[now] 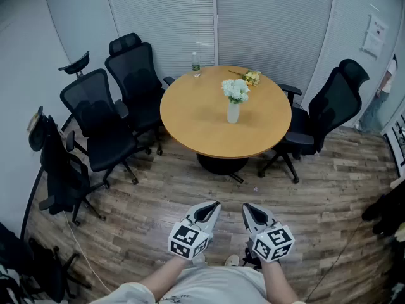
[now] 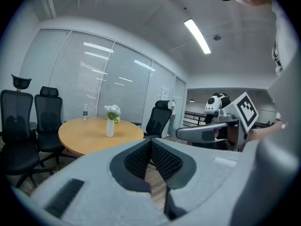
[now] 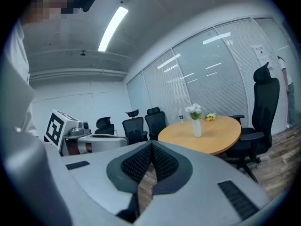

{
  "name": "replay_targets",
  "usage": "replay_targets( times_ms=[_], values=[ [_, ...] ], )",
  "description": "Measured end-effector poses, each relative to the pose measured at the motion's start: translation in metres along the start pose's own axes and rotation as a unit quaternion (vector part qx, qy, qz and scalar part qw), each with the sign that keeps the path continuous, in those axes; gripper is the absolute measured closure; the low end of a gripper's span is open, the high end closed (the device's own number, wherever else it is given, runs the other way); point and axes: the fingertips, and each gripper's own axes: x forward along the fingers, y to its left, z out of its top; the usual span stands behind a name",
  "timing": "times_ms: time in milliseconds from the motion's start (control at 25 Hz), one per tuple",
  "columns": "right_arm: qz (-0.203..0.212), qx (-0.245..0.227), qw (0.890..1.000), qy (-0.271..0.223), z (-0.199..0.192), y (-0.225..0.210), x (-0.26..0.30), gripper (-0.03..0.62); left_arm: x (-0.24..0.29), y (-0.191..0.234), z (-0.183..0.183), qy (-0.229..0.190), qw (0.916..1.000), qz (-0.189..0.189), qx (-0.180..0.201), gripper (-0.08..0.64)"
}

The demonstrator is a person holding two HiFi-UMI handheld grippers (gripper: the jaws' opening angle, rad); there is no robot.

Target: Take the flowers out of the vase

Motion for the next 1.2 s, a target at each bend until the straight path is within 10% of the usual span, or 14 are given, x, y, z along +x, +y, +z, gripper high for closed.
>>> replay_targets(
  times_ms=[1200],
  values=[
    [-0.032, 0.006, 0.999, -0.015, 0.002, 0.039, 0.021, 0.584, -0.038, 0.029, 0.000, -0.002, 0.9997, -0.024, 0.005, 0.549]
  ],
)
